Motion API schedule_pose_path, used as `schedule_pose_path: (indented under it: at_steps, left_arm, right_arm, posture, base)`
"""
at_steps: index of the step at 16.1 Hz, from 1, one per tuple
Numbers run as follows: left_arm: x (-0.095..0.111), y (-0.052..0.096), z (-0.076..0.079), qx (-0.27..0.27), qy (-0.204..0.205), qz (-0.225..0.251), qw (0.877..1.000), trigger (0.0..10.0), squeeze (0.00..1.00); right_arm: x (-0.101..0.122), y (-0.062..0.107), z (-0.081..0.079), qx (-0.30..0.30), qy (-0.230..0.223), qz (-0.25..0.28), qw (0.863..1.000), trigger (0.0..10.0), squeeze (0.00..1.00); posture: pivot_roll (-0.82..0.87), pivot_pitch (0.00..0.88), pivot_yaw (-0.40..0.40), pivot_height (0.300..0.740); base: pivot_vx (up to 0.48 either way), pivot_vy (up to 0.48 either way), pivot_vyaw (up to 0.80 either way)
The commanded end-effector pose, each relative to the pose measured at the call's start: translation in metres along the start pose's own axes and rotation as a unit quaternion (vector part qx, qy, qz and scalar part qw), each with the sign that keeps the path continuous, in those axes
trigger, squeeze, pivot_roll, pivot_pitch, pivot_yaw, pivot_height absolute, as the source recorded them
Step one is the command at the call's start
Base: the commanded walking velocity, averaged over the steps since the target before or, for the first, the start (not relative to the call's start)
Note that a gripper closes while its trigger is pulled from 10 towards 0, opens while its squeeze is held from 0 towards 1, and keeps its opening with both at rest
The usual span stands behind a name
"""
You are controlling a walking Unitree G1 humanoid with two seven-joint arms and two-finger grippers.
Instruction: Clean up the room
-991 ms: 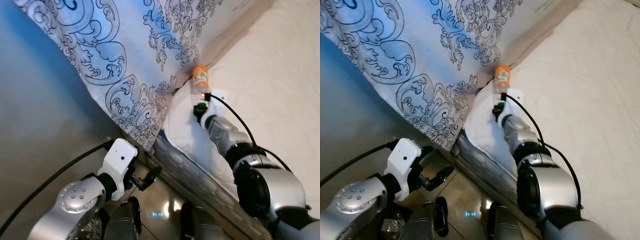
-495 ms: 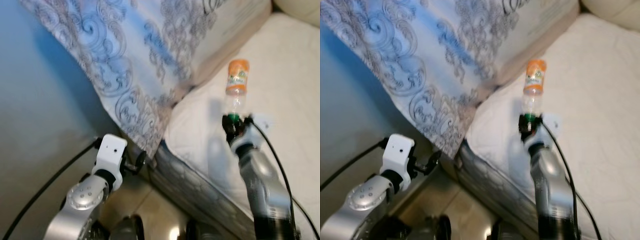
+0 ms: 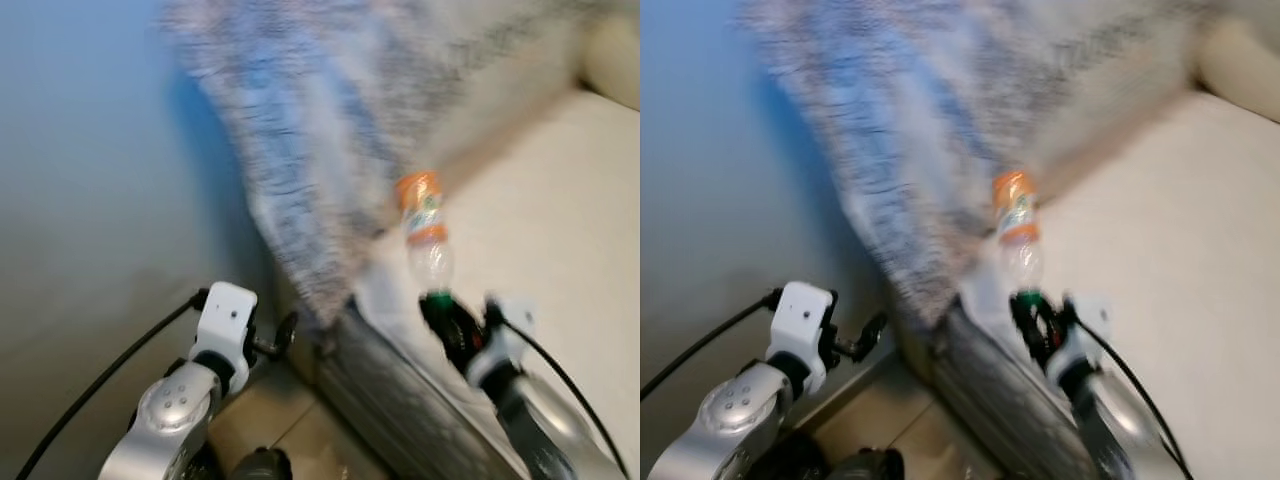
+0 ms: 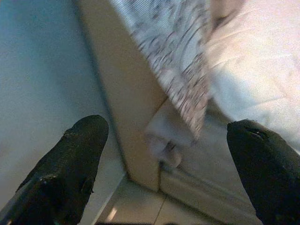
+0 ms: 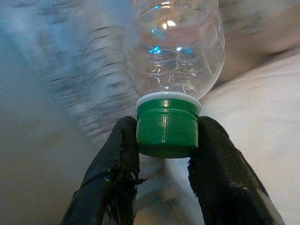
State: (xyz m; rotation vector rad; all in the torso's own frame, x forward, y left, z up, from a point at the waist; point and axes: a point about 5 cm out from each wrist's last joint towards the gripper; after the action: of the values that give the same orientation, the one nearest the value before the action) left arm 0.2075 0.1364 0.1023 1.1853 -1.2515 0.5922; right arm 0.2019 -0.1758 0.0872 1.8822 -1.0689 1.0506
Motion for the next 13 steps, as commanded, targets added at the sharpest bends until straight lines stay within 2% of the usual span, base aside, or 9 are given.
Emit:
schedule_pose_path:
  at_steps: [1,4,7,10,12,13]
  left_arm:
    - [-0.003,0.002,0.001,-0.013,0.002,0.001,1.0,10.0,0.0]
    - [-0.004,0.0,0.003,-0.029,-0.009,-0.001,1.0,10.0,0.0]
    - [-0.005,-0.003,0.006,-0.05,-0.013,-0.002,0.999,10.0,0.0]
    - [-0.01,-0.001,0.0,-0.035,-0.015,-0.009,0.999,10.0,0.0]
    - [-0.013,0.0,-0.008,0.004,-0.014,-0.013,1.0,10.0,0.0]
    - [-0.014,-0.001,-0.012,0.044,-0.009,-0.015,0.999,10.0,0.0]
  right_arm:
    - [0.006,0.01,0.007,0.025,-0.012,0.005,1.0,10.0,0.0]
    - [0.001,0.029,0.026,0.027,0.009,-0.037,0.999,10.0,0.0]
    - [-0.004,0.048,0.049,0.078,0.021,-0.092,0.992,10.0,0.0]
    - [0.007,0.053,0.052,0.096,0.05,-0.109,0.988,10.0,0.0]
    - [0.007,0.044,0.049,0.093,0.057,-0.108,0.988,10.0,0.0]
    - [-0.002,0.036,0.041,0.098,0.077,-0.121,0.985,10.0,0.0]
  posture:
    - [-0.06,0.0,0.043,0.74]
    - [-0.07,0.0,0.054,0.74]
    - [-0.08,0.017,0.063,0.74]
    - [-0.06,0.011,0.035,0.74]
    - [-0.05,0.006,0.035,0.74]
    - [-0.05,0.0,0.041,0.74]
  base:
    - [0.0,0.0,0.8]
    - [0.0,0.0,0.8]
    - [0.0,0.0,0.8]
    - [0.0,0.0,0.8]
    - [0.0,0.0,0.8]
    - [0.0,0.0,0.8]
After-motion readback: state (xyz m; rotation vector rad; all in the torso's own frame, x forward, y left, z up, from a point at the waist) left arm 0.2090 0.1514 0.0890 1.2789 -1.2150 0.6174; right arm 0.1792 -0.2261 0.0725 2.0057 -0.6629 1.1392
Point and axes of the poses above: a point about 5 cm out from each wrist's last joint towards the gripper, its own y axis pointing back from the gripper into the wrist, its own x axis along the axis of the wrist's last joint, z = x × y, and after that the axes turned 5 degrees about -y, right-handed
